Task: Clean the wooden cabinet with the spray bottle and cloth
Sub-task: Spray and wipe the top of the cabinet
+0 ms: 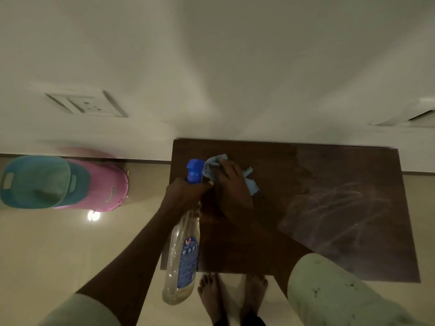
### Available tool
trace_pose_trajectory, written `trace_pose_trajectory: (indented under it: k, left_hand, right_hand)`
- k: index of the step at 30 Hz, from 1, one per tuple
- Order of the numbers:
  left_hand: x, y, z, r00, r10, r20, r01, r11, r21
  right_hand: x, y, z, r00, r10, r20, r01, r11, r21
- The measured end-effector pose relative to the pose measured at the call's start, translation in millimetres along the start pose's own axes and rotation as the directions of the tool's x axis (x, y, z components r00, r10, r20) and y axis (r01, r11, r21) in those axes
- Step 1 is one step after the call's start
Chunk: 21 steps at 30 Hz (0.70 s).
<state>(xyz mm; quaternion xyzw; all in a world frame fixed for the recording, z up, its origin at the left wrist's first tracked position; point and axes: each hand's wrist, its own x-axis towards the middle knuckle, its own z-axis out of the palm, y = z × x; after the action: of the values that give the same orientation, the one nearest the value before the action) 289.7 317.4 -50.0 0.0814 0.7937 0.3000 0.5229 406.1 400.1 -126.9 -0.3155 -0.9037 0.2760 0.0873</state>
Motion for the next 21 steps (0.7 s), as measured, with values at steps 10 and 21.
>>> trace_pose_trajectory:
  k: [10,21]
  left_hand:
    - [-20.1,-32.1,-7.1,0.995,-0.098,0.004,0.098,0.995,-0.016]
    - [-40.7,-46.3,8.3,0.998,-0.058,0.030,0.057,0.997,0.048]
  right_hand:
    - [-152.0,-27.9,7.6,0.918,0.370,-0.144,-0.393,0.897,-0.202]
    - [-183.7,20.3,-16.7,0.984,0.173,-0.031,-0.176,0.957,-0.231]
